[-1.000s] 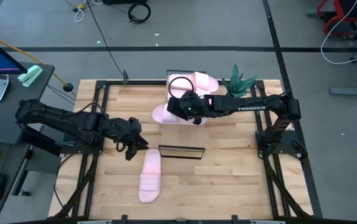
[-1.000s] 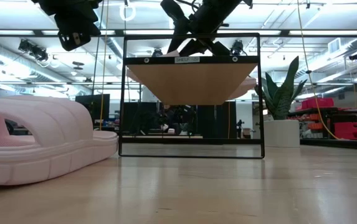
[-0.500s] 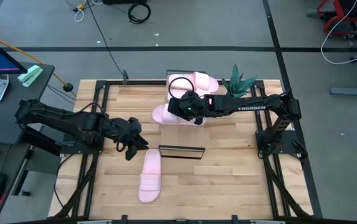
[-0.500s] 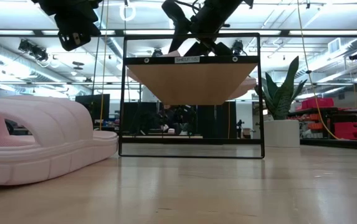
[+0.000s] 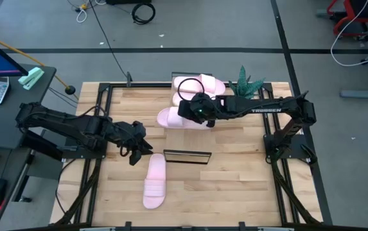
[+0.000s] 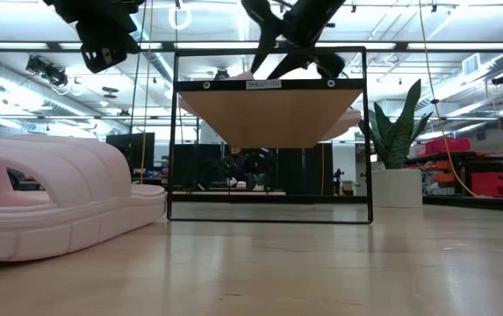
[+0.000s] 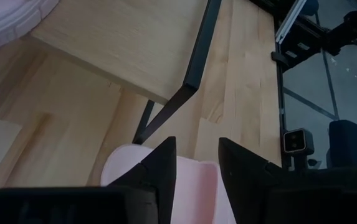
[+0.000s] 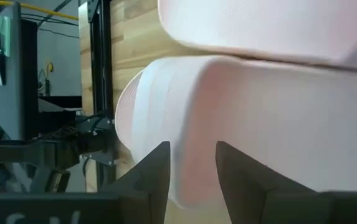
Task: Pick and place slides into the shelf
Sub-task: Put the pink slide on the shelf
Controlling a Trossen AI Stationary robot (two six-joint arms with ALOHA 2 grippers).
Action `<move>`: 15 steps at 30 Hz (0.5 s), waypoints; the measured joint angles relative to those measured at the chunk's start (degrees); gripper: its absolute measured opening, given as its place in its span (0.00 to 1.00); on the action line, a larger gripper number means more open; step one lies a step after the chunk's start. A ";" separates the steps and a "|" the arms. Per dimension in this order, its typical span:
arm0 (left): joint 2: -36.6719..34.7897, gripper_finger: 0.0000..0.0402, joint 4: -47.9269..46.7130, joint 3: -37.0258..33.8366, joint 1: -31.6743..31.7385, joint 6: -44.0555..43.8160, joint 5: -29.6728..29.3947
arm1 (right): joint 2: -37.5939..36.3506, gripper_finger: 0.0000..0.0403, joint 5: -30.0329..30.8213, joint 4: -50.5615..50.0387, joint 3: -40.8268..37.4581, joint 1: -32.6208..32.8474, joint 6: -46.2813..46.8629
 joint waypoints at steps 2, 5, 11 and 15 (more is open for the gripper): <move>-0.01 0.31 -0.10 0.00 0.00 0.00 0.00 | -1.08 0.33 0.13 -1.42 0.00 0.00 -0.49; 0.00 0.31 -0.42 0.00 -0.01 -0.02 0.00 | -2.90 0.33 0.19 -4.16 0.00 0.01 -1.32; 0.00 0.33 -1.84 0.00 -0.04 -0.62 0.02 | -8.71 0.33 2.64 -12.48 0.00 1.86 -3.62; 0.00 0.34 -3.76 0.00 -0.04 -1.82 0.03 | -13.16 0.33 4.70 -18.07 0.00 4.47 -4.43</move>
